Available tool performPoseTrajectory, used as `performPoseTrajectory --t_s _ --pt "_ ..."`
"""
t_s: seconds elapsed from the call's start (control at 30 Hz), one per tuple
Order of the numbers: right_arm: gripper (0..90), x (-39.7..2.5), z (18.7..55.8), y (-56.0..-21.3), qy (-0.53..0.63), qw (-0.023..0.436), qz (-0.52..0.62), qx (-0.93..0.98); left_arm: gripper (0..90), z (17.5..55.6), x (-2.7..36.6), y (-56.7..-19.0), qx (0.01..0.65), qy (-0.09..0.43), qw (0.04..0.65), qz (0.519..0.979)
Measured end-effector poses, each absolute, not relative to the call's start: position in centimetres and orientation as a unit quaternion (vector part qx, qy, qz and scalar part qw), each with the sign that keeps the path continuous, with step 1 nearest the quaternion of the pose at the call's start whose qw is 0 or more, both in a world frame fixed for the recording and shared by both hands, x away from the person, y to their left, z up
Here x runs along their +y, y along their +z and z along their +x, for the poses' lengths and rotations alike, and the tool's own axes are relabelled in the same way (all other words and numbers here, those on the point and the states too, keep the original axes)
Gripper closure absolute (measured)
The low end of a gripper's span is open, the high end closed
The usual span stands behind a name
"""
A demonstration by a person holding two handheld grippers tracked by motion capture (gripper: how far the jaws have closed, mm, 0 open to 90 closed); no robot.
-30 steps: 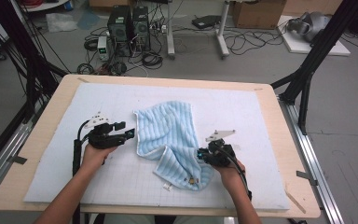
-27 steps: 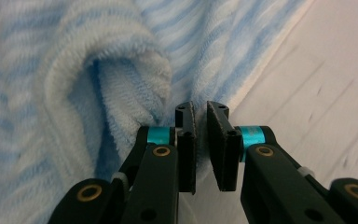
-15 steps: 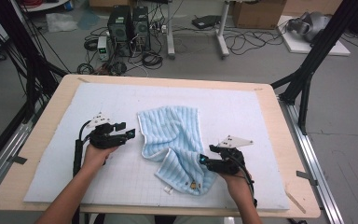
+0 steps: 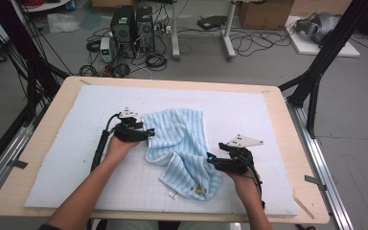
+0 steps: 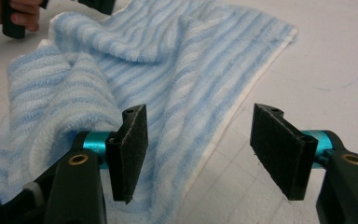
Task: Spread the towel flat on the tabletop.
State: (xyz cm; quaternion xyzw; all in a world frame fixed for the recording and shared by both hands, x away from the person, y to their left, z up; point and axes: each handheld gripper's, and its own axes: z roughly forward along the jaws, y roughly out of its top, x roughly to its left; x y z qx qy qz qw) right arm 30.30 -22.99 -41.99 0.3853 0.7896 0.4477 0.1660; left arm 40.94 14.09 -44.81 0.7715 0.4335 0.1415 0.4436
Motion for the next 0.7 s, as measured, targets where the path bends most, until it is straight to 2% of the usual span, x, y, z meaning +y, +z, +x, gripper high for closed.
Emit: performPoseTrajectory --t_s 0.03,0.07,0.13,0.17,0.2,0.23,0.3,0.37,0.6,0.67,0.7 --pt "36.2 -23.0 30.3 -42.0 0.448 0.165 0.386 0.789 35.0 41.1 12.9 -45.1 0.418 0.155 0.419 0.791" --pt "36.2 -23.1 30.3 -42.1 0.447 0.164 0.386 0.790 35.7 41.1 12.9 -45.1 0.418 0.155 0.419 0.791" --pt "36.2 -23.1 30.2 -42.1 0.447 0.164 0.384 0.791 44.7 40.8 11.9 -45.0 0.391 0.191 0.398 0.808" --pt "36.2 -23.1 30.2 -42.1 0.447 0.163 0.385 0.791 54.1 40.8 11.9 -45.0 0.391 0.191 0.398 0.808" --pt "36.2 -23.1 30.2 -42.1 0.447 0.163 0.385 0.791 54.1 40.8 11.9 -45.0 0.382 0.188 0.403 0.810" --pt "36.2 -23.1 30.2 -42.1 0.448 0.163 0.383 0.791 79.7 40.9 12.0 -45.0 0.379 0.191 0.402 0.811" --pt "36.2 -22.9 30.2 -42.2 0.447 0.161 0.380 0.794 82.9 41.5 12.5 -44.9 0.386 0.183 0.403 0.809" --pt "36.4 -22.8 30.2 -42.2 0.446 0.159 0.379 0.795 83.0 43.0 14.0 -44.6 0.419 0.201 0.397 0.791" --pt "36.5 -22.9 30.3 -42.4 0.447 0.157 0.380 0.795 82.9 45.9 17.5 -44.8 0.479 0.212 0.419 0.741" --pt "36.4 -22.8 30.4 -42.5 0.446 0.156 0.381 0.795 73.3 46.1 18.1 -44.9 0.496 0.209 0.430 0.725" --pt "36.4 -22.8 30.4 -42.5 0.447 0.157 0.381 0.794 59.8 46.1 18.3 -44.9 0.505 0.206 0.433 0.717"
